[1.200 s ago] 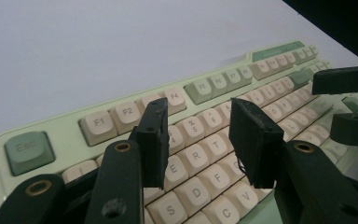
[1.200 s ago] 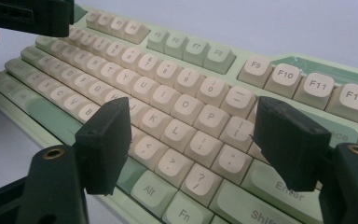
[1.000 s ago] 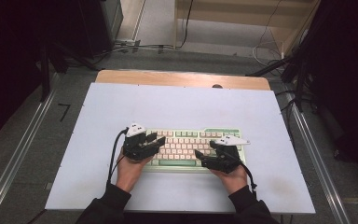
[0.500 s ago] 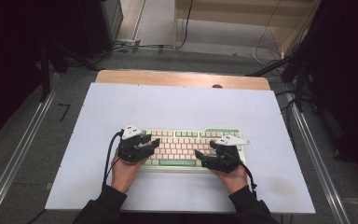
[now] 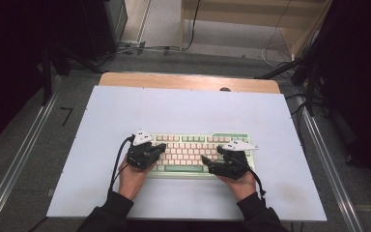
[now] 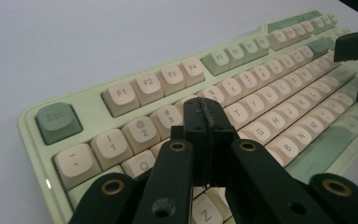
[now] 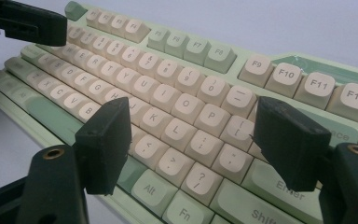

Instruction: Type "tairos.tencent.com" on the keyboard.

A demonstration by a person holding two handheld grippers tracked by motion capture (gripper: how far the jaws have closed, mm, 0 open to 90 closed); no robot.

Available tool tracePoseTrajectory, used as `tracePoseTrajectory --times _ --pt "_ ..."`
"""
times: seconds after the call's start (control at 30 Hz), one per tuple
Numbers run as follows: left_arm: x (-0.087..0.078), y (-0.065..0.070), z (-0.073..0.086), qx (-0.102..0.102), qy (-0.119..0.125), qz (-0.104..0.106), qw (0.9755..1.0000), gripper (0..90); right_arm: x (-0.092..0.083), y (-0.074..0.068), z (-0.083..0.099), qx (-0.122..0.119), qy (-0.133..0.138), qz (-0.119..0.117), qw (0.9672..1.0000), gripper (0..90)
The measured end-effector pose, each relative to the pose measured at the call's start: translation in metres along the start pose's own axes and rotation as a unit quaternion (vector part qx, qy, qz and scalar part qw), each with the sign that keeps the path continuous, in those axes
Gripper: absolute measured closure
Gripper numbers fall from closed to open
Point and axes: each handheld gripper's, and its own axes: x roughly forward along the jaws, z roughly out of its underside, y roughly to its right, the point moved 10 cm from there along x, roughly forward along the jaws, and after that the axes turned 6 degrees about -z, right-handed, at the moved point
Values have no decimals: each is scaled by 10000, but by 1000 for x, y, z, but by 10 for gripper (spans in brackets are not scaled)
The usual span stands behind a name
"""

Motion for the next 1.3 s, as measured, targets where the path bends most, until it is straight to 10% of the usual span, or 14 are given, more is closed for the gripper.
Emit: tracePoseTrajectory --times 1.3 --pt "12 8 2 -77 -88 104 9999 805 2 -1 1 -16 -29 -7 10000 263"
